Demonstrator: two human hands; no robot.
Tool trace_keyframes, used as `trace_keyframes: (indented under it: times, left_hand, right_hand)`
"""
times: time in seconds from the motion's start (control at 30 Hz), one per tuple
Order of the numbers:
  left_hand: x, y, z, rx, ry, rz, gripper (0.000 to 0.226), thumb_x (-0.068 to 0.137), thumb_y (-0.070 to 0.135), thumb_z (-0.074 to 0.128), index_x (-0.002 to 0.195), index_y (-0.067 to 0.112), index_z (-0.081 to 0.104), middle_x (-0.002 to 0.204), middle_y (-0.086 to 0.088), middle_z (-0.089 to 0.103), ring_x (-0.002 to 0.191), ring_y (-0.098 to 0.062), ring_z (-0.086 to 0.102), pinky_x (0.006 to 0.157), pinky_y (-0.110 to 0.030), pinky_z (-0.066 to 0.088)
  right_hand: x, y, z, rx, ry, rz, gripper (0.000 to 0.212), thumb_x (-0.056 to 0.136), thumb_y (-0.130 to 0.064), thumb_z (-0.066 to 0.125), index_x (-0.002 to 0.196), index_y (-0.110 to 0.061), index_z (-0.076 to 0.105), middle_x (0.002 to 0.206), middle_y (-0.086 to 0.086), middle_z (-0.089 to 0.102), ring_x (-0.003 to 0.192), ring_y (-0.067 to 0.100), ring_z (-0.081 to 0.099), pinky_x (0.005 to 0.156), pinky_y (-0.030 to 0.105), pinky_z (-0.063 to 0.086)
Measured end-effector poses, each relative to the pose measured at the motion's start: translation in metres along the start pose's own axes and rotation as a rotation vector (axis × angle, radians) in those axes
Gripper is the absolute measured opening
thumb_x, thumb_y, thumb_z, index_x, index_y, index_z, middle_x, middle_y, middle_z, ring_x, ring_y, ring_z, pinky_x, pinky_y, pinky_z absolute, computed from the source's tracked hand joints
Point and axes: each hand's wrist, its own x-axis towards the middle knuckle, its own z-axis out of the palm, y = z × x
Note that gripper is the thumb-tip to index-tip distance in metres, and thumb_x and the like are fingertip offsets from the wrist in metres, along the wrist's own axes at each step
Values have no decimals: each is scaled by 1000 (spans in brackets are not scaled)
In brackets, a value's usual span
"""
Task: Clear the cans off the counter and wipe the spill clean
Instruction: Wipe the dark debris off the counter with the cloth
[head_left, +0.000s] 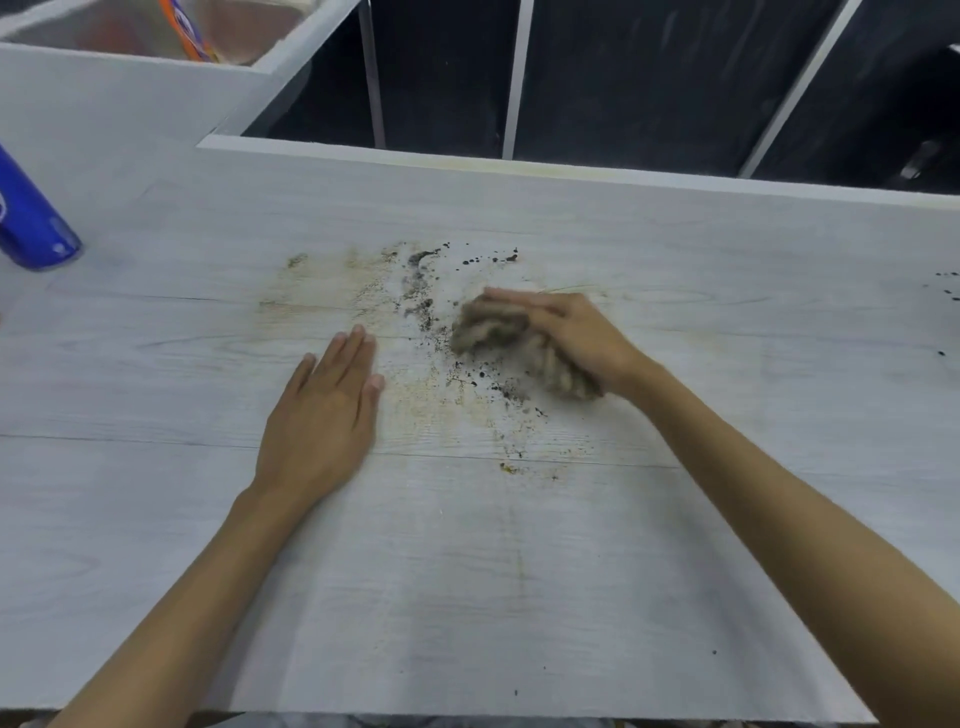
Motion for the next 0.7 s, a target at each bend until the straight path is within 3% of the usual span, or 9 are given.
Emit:
trace_keyframes:
  times: [0.03, 0.1, 0.2, 0.27, 0.33, 0.5, 0.6, 0.7]
  left_hand:
    - [0, 0, 0, -3, -1, 2, 63, 90, 42, 6, 147, 17, 17, 156, 6, 11, 143, -4, 5, 116, -26, 2]
    - [1, 1, 0, -4, -4, 4, 63, 90, 42, 6, 147, 17, 16, 156, 7, 10, 144, -4, 4, 116, -25, 1]
    - [1, 0, 0, -7, -3, -2, 63, 90, 42, 6, 147, 17, 16, 156, 7, 10, 144, -4, 5, 116, -25, 1]
    - [1, 0, 1, -12, -6, -4, 63, 90, 42, 6, 147, 18, 16, 156, 7, 10, 143, -3, 4, 116, -25, 0]
    - [2, 0, 1, -9, -8, -8, 63, 90, 42, 5, 147, 18, 15, 156, 8, 8, 143, -2, 3, 115, -23, -2]
    - [3, 1, -1, -18, -16, -10, 63, 90, 42, 5, 147, 19, 15, 157, 8, 8, 143, -1, 2, 115, -22, -3]
    - [2, 0, -3, -56, -17, -9, 62, 90, 43, 8, 147, 19, 16, 156, 8, 10, 142, -1, 2, 116, -24, -1]
    - [10, -2, -10, -197, -65, -9, 52, 99, 38, 19, 146, 18, 20, 156, 7, 13, 138, 4, 1, 117, -24, -1]
  right_hand:
    - [-1, 4, -19, 99, 95, 37, 33, 99, -18, 39, 125, -21, 57, 96, -11, 70, 73, -8, 63, 61, 5, 48]
    - [3, 19, -56, 158, 323, 108, 32, 97, -19, 41, 122, -19, 62, 106, -7, 69, 85, -2, 63, 68, 5, 46]
    - [19, 55, -78, -232, 464, 278, 36, 96, -22, 41, 129, -14, 54, 130, 7, 57, 108, 17, 56, 94, 27, 42]
    - [31, 69, -73, -476, 465, 326, 42, 94, -19, 41, 136, -10, 44, 142, 13, 42, 126, 28, 43, 100, 34, 35]
    - [45, 64, -60, -513, 453, 298, 45, 94, -17, 40, 137, -9, 39, 143, 14, 36, 132, 28, 35, 101, 35, 33]
    - [52, 26, -7, -524, 277, 49, 38, 94, -18, 39, 131, -19, 44, 128, 9, 48, 117, 21, 46, 95, 41, 42]
    - [31, 4, 28, -503, 154, -98, 42, 94, -12, 41, 136, -16, 41, 132, 7, 47, 117, 15, 43, 95, 29, 38]
    - [14, 0, 38, -476, 9, -161, 50, 92, -12, 48, 141, -14, 38, 149, 4, 37, 140, 15, 28, 110, 26, 26]
